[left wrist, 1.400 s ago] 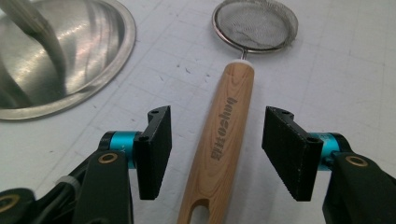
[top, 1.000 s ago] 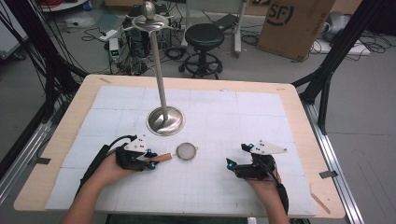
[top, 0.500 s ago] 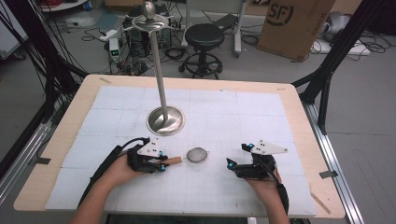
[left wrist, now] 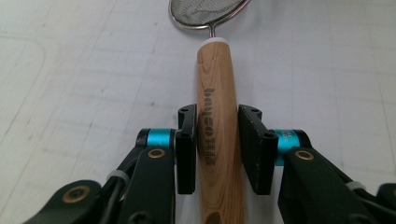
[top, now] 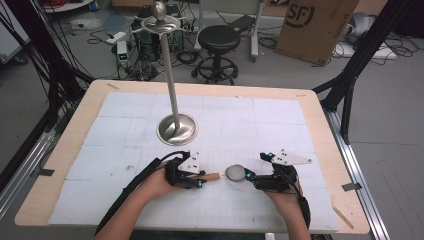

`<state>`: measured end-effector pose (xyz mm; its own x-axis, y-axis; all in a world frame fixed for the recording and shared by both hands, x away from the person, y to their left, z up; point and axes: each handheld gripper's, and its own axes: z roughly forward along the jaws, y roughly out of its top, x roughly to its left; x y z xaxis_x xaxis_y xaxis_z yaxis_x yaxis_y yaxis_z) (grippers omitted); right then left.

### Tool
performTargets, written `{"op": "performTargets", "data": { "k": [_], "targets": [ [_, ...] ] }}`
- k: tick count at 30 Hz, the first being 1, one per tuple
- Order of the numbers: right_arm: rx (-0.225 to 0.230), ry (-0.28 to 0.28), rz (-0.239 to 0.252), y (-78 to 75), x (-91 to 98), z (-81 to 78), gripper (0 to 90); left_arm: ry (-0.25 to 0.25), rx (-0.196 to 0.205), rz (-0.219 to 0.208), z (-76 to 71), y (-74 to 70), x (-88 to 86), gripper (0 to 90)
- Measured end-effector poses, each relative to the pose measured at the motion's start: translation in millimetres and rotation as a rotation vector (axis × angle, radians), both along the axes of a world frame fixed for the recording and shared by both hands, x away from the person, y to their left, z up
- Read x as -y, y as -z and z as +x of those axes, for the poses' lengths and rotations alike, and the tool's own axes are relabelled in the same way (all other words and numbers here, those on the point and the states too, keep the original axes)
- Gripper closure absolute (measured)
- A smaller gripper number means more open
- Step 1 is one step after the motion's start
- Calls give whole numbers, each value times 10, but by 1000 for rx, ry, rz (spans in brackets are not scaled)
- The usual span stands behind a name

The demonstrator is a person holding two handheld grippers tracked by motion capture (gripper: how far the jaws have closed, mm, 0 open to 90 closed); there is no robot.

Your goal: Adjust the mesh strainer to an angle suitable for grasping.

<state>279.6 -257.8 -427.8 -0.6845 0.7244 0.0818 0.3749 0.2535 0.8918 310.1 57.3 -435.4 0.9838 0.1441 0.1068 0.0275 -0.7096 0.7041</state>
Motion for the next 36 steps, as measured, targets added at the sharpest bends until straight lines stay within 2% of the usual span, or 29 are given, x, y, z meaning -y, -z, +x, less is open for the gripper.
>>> {"op": "performTargets", "data": {
  "k": [8, 17, 21, 23, 31, 36],
  "targets": [
    [2, 0, 6, -12, 12, -4, 150, 28, 8, 0, 9, 3, 294, 690],
    [0, 0, 6, -12, 13, -3, 150, 32, 24, -13, 6, 17, 435, 690],
    [1, -1, 7, -11, 15, -2, 150, 39, 27, -15, -4, 9, 439, 675],
    [0, 1, 8, -11, 14, -2, 150, 35, 27, -7, -4, -3, 428, 647],
    [2, 1, 7, -13, 18, -3, 150, 13, 27, -22, -34, -62, 347, 584],
    [4, -2, 7, -12, 14, -3, 150, -1, 37, 6, -20, -53, 271, 567]
  ]
}}
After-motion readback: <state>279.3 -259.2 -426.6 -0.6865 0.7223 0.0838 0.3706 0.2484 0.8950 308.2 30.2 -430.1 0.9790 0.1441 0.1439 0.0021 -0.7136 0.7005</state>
